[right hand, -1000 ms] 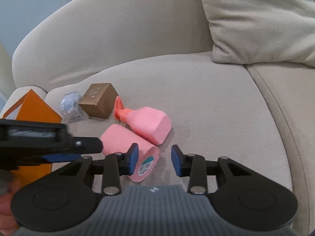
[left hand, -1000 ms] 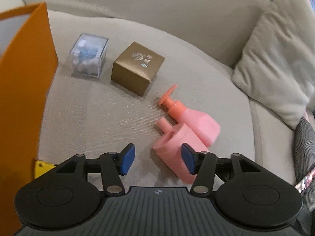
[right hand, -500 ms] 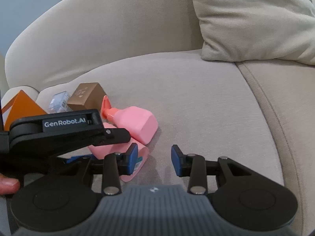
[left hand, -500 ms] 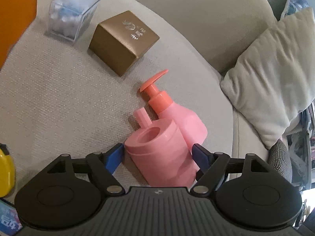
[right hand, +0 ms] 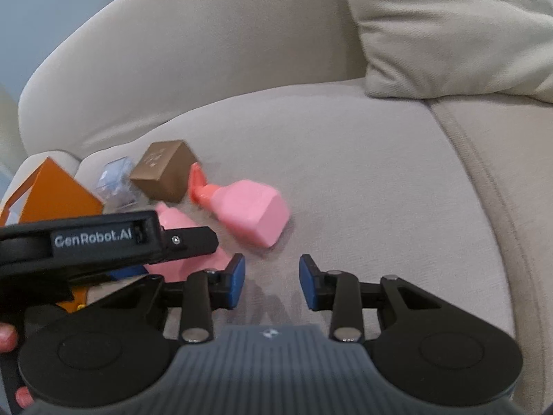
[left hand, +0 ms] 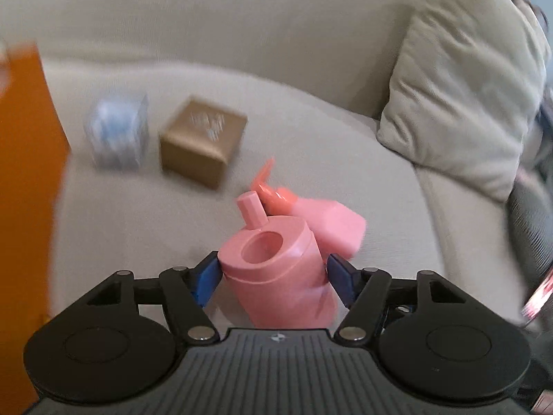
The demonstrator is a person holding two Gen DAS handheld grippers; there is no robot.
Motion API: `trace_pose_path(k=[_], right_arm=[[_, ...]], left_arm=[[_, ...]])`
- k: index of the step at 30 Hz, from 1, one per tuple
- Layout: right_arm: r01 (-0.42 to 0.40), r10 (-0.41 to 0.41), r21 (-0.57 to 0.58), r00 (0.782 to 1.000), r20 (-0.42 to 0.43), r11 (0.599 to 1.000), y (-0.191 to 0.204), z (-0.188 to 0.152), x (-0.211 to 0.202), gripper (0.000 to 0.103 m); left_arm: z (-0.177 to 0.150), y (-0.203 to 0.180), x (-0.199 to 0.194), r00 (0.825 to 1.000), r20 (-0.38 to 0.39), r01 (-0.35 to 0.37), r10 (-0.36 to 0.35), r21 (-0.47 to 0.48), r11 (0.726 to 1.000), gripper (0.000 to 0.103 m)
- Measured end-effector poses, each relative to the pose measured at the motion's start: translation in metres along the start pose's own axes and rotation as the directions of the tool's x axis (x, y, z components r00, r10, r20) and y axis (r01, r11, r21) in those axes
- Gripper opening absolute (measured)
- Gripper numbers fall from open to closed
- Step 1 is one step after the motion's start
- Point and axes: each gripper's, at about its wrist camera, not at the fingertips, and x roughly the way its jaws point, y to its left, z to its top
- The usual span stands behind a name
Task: Organize rigid objects
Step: 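Grasp the pink cup with the left gripper while the right grasps the pink soap dispenser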
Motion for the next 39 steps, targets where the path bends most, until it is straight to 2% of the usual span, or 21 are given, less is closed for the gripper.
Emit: trace_pose_path(k=[3,6,9,16,18,21,25,27,29,34,37,39], right_arm=[[-0.005,0.005,-0.026,1.0,0.002,1.0,0.006,-0.002,0.0,0.036],[-0.004,0.004,-0.037,1.0,-0.001,0.999,0.008,-0.002,0.001,0.036],[0.001,-0.001,-0.05,1.0,-0.003,0.999,0.008,-0.001,0.001,0.036],[0.035,-0.037,-0.076,0.999,-0.019,0.996,0.008,0.001,-0.001,0.037],[0.033,-0.034,-0.104,0.999,-0.014,0.994,0.01,0.005,-0.001,0.037],[0.003,-0.005,-0.181,1.0,-0.011,0.984,0.019,0.016,0.001,0.037],[-0.028,0.022,-0.339,1.0,-0.02,0.941,0.038,0.035,0.008,0.039],[-0.045,0.03,-0.421,0.999,-0.043,0.906,0.049,0.046,0.016,0.039],[-0.057,0.028,-0.495,0.997,-0.066,0.867,0.058,0.055,0.026,0.039],[-0.121,0.018,-0.619,0.985,-0.171,0.776,0.074,0.071,0.058,0.04],[-0.158,0.005,-0.674,0.975,-0.222,0.721,0.084,0.078,0.075,0.043],[-0.178,-0.003,-0.683,0.967,-0.255,0.709,0.089,0.082,0.085,0.043]], left_arm=[[0.005,-0.002,-0.01,0.995,0.068,-0.08,0.072,0.126,0.989,0.074],[0.007,-0.005,-0.004,0.981,0.135,-0.171,0.142,0.236,0.956,0.074],[0.001,-0.006,0.011,0.97,0.138,-0.231,0.198,0.293,0.928,0.074],[-0.011,0.001,0.008,0.984,0.092,-0.172,0.151,0.296,0.94,0.074],[-0.01,0.002,0.003,0.985,0.093,-0.168,0.146,0.317,0.934,0.075],[-0.005,0.001,-0.004,0.987,0.085,-0.16,0.138,0.389,0.907,0.076],[0.0,-0.003,-0.009,0.989,0.042,-0.141,0.139,0.522,0.841,0.079],[0.003,-0.005,-0.01,0.992,0.001,-0.105,0.13,0.59,0.801,0.079],[0.006,-0.003,-0.008,0.991,-0.036,-0.075,0.125,0.631,0.772,0.079],[0.022,0.007,-0.005,0.994,-0.091,0.012,0.06,0.632,0.775,0.08],[0.026,0.008,-0.001,0.994,-0.11,0.053,0.025,0.652,0.756,0.081],[0.027,0.007,0.003,0.992,-0.129,0.083,0.005,0.664,0.744,0.081]])
